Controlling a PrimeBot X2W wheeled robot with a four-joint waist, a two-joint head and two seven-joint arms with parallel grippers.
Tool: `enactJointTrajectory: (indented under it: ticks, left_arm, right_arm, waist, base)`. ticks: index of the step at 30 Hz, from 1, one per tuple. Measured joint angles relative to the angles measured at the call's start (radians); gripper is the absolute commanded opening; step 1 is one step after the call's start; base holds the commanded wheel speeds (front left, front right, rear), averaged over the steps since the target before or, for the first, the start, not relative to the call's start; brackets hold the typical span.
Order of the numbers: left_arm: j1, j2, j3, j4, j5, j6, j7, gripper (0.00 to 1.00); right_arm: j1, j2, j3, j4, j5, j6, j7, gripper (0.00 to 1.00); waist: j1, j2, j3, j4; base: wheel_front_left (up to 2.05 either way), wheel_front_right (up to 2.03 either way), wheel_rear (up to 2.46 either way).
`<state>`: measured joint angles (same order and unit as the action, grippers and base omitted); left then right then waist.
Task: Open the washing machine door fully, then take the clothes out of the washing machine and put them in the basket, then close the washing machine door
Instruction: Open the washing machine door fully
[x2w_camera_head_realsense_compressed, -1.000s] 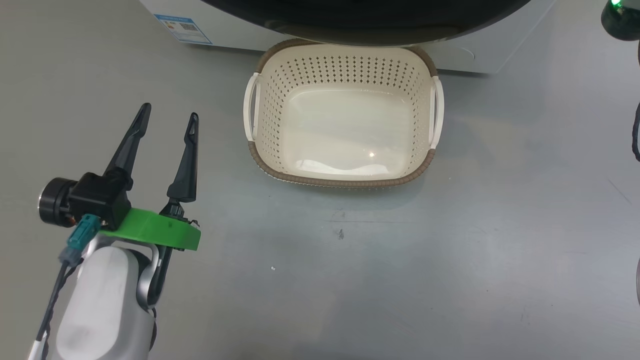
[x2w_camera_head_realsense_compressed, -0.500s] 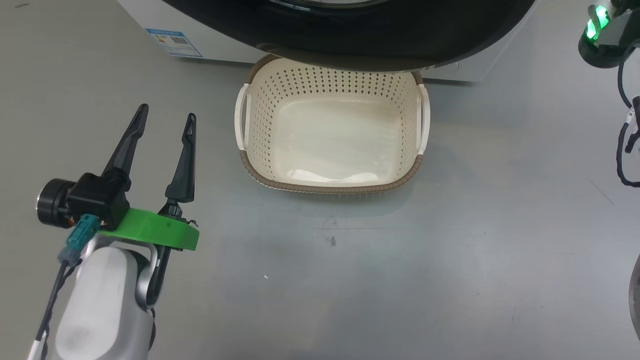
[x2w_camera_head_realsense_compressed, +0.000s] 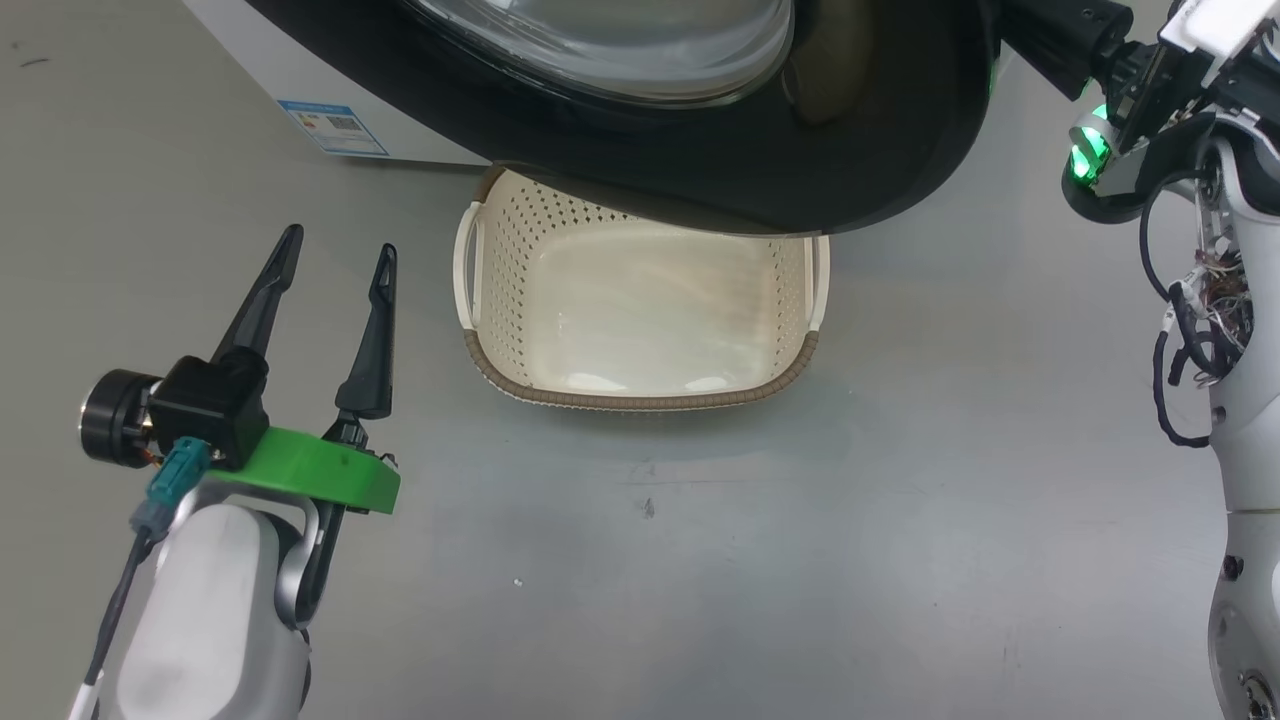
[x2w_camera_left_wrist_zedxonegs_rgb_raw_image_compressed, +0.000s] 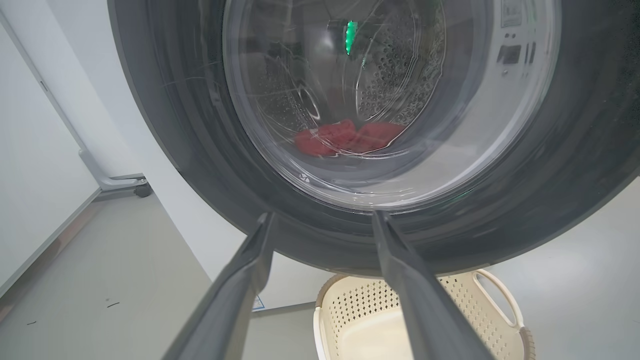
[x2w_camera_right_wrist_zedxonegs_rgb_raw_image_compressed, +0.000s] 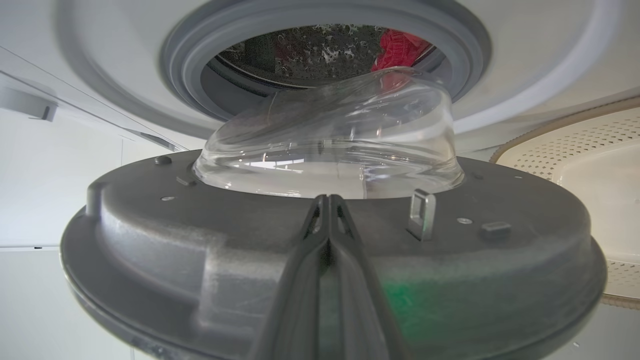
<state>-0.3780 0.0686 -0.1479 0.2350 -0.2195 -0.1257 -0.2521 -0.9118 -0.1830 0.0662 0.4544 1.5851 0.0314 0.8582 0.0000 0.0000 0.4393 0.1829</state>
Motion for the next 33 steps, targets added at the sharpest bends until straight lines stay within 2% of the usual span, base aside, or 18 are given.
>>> enactJointTrajectory:
  ticks: [9,20,33]
  left_arm:
    - [0.037,0.0,-0.007,0.016,0.001,0.0,0.0,1.0]
    - [0.081,0.0,-0.021,0.029,0.001,-0.002,0.0,1.0]
    - [0.13,0.0,-0.024,0.049,0.001,-0.002,0.0,1.0]
  right_arm:
    - [0.087,0.027,0.023,-0.014,0.01,0.029,0.026,0.0]
    - [0.187,0.059,0.068,-0.034,0.016,0.047,0.048,0.0]
    - [0.3,0.092,0.121,-0.05,0.019,0.059,0.064,0.0]
  waist:
    - [0.0,0.0,-0.056,-0.01]
    - [0.0,0.0,-0.125,-0.015]
    - [0.0,0.0,-0.208,0.015]
  base:
    - [0.0,0.0,0.0]
    - [0.0,0.0,0.0]
    - [0.0,0.0,0.0]
